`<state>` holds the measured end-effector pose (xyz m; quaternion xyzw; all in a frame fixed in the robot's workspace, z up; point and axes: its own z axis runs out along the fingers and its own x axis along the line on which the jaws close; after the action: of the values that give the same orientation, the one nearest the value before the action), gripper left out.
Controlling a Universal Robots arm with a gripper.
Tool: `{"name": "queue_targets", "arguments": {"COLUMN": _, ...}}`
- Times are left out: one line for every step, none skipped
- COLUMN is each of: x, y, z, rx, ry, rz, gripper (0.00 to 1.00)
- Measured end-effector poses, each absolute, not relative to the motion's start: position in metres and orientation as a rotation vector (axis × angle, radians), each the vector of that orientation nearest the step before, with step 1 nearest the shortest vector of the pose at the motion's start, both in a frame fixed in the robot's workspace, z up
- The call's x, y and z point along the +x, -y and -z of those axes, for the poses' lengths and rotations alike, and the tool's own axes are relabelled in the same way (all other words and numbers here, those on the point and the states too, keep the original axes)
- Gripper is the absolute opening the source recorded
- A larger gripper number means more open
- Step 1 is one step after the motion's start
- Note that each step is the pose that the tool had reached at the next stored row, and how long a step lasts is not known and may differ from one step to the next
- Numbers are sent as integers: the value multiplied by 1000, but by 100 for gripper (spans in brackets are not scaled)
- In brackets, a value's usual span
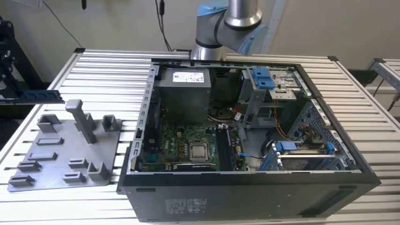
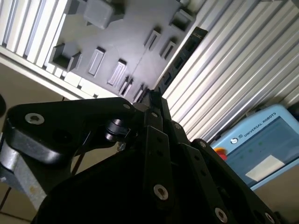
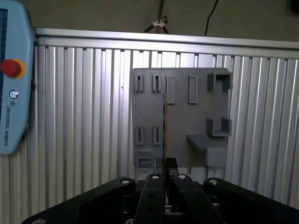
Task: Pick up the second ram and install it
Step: 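Pick up the second ram and move it above second insertion slot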
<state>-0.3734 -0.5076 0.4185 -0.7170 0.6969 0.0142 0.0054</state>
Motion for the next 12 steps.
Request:
{"name": "queue_targets", "arguments": {"x": -370, "y": 508, "z": -419, "rx": -2245, "ry": -2182, "rz": -44, "gripper": 14}}
{"name": "queue_targets", "arguments": {"x": -367, "y": 508, "z": -419, "rx": -2245, "ry": -2182, "rz": -44, "gripper": 14}}
{"name": "queue_targets", "arguments": {"x": -364, "y": 508, "z": -419, "rx": -2245, "ry": -2182, "rz": -44, "gripper": 14}}
{"name": "queue_targets", "arguments": {"x": -360, "y": 508, "z": -419, "rx": -2245, "ry": -2182, "rz": -45, "gripper": 14}}
{"name": "queue_targets", "arguments": {"x": -356, "y": 508, "z": -419, "rx": -2245, "ry": -2182, "rz": -45, "gripper": 14}}
{"name": "queue_targets", "arguments": {"x": -353, "y": 508, "z": -419, "rx": -2245, "ry": -2182, "rz": -45, "gripper": 14}}
{"name": "queue_targets", "arguments": {"x": -349, "y": 508, "z": -419, "rx": -2245, "ry": -2182, "rz": -45, "gripper": 14}}
{"name": "queue_targets", "arguments": {"x": -346, "y": 508, "z": -419, "rx": -2245, "ry": -2182, "rz": -45, "gripper": 14}}
{"name": "queue_targets", "arguments": {"x": -343, "y": 508, "z": -419, "rx": -2245, "ry": -2182, "rz": -45, "gripper": 14}}
{"name": "queue_targets", "arguments": {"x": -339, "y": 508, "z": -419, "rx": -2245, "ry": -2182, "rz": -45, "gripper": 14}}
{"name": "queue_targets", "arguments": {"x": -335, "y": 508, "z": -419, "rx": -2245, "ry": -2182, "rz": -45, "gripper": 14}}
{"name": "queue_targets", "arguments": {"x": -331, "y": 508, "z": -419, "rx": -2245, "ry": -2182, "rz": -45, "gripper": 14}}
